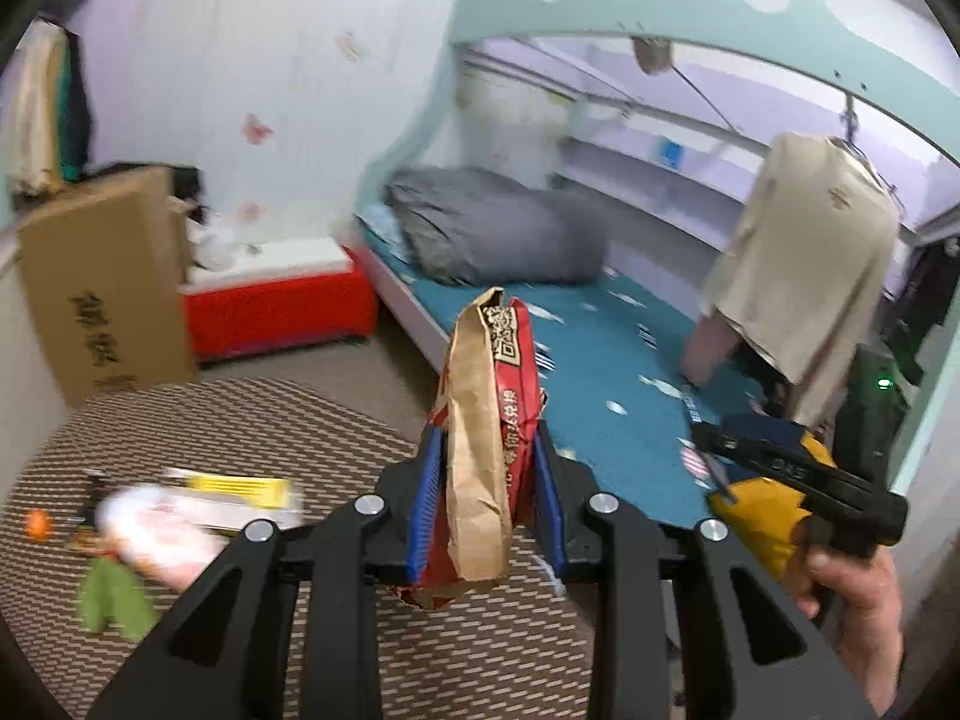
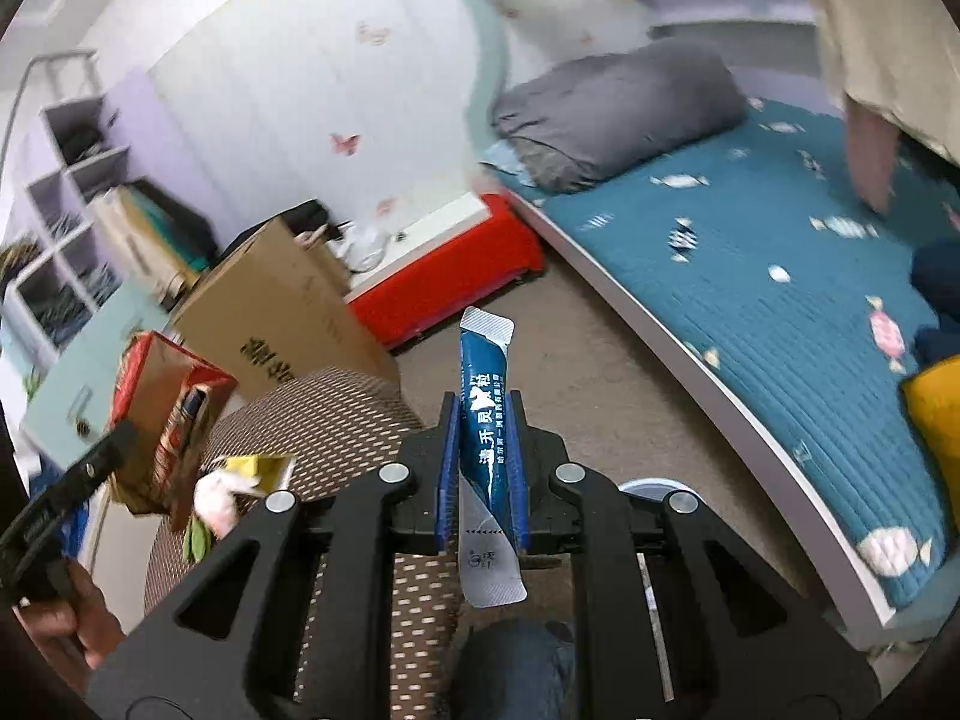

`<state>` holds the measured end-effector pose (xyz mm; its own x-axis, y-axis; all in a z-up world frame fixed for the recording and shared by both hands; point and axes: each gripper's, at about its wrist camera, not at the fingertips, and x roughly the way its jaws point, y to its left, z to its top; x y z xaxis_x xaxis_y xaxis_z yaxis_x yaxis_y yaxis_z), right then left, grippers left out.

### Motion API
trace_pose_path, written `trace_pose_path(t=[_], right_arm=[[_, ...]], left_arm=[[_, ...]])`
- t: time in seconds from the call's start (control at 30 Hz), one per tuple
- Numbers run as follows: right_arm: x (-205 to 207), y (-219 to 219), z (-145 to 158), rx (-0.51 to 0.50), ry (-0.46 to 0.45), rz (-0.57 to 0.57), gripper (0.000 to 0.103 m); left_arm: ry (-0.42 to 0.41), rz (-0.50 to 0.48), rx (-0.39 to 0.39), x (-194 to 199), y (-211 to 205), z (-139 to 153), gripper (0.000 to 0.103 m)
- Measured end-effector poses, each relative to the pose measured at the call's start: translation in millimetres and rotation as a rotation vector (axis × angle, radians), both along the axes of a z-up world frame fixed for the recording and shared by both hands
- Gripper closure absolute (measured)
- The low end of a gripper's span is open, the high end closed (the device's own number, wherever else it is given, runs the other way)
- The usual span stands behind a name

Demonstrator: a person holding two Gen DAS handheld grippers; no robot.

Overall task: Collect trash
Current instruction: 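Carry the snack bag and blue tube to the wastebasket and open both tools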

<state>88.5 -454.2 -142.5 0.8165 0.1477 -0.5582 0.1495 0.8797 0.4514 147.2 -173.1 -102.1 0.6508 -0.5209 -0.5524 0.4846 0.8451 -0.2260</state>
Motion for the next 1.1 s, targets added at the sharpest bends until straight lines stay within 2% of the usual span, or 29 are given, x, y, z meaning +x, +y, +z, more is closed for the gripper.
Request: trace_pose_path(t=[0.17,0.33,0.63,0.7,0.73,0.8,0.83,0.87,0.9,0.93,0.97,1.03,1.1], right_arm=[[8.8,-35.4,-30.3,0.053,0.061,-0.052,0.088],[22.7,-59.2,-70.2,0.117,0.137,-0.081,0.088],[51.9,-89.8,-134.1,0.241,0.235,-0.110,0.088],[57.8,-93.6,-143.7,0.259,0.254,-0.111,0.088],[60.8,-95.9,-148.5,0.271,0.262,-0.112,0.087],[65.5,-98.8,-159.8,0.287,0.284,-0.122,0.087],[68.8,-100.8,-167.3,0.301,0.301,-0.122,0.086],[71.2,-102.6,-173.3,0.315,0.315,-0.124,0.076],[72.0,-105.1,-183.8,0.340,0.334,-0.131,0.063],[71.4,-106.3,-188.9,0.352,0.343,-0.140,0.032],[69.1,-108.1,-194.4,0.362,0.349,-0.155,0.028],[61.9,-109.0,-202.5,0.377,0.363,-0.176,0.028],[55.4,-106.8,-205.0,0.391,0.367,-0.180,0.016]], left_arm=[[0.089,-0.091,0.026,15.6,-61.1,-29.6,0.075],[0.175,-0.144,0.098,34.9,-116.3,-67.7,0.075],[0.336,-0.178,0.228,75.7,-177.0,-140.2,0.074],[0.369,-0.180,0.244,85.3,-185.6,-148.2,0.073],[0.391,-0.187,0.258,91.2,-190.4,-154.6,0.070],[0.412,-0.187,0.299,99.4,-197.9,-163.6,0.045],[0.412,-0.176,0.310,101.4,-199.2,-164.6,0.021],[0.400,-0.160,0.309,102.5,-197.8,-164.1,0.016],[0.383,-0.148,0.302,102.0,-195.6,-162.3,0.016],[0.371,-0.143,0.300,101.0,-192.0,-159.3,0.014],[0.365,-0.140,0.302,100.2,-189.8,-157.5,0.013],[0.334,-0.128,0.304,96.9,-187.7,-152.2,0.013],[0.307,-0.119,0.304,94.4,-180.1,-146.5,0.013]])
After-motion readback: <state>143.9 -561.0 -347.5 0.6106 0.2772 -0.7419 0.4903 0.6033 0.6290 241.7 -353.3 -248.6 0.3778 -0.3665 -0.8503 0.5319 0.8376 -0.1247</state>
